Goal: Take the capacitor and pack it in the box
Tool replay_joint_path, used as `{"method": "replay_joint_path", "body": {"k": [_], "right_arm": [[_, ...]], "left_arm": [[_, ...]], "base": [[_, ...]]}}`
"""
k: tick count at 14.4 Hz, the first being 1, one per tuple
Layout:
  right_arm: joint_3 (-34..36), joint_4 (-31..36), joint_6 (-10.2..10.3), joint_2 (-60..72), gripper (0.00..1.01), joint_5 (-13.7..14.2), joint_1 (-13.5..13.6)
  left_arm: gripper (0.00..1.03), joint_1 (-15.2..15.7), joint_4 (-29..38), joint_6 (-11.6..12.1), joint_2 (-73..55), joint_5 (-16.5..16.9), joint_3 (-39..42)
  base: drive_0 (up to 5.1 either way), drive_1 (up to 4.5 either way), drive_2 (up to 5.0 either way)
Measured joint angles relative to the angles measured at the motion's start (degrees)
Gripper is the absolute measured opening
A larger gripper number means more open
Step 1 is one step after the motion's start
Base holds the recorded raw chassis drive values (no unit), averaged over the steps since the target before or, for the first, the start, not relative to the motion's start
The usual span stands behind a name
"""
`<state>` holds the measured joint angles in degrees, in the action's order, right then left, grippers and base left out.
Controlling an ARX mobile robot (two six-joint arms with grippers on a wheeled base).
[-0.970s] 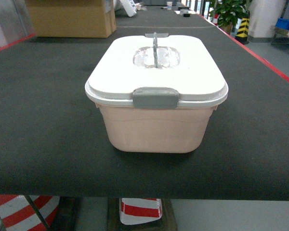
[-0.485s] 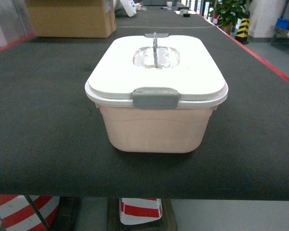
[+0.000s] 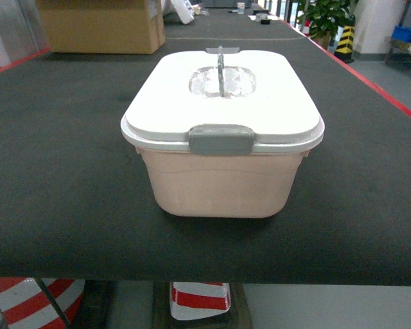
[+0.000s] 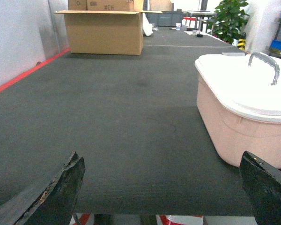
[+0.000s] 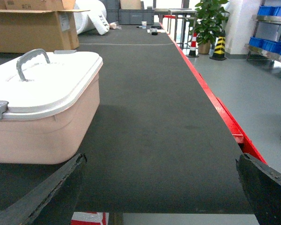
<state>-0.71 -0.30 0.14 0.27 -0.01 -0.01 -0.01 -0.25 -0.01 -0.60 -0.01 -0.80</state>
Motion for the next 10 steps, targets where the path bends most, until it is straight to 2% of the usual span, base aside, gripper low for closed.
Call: {"method": "replay_joint_path", "body": {"k": [10], "right_arm": [[0.0, 0.0, 0.0, 0.0, 0.98, 0.0, 0.0]], "left_arm": [[0.98, 0.0, 0.0, 0.0, 0.0, 0.0, 0.0]], "base": [[0.0, 0.00, 0.0]]}}
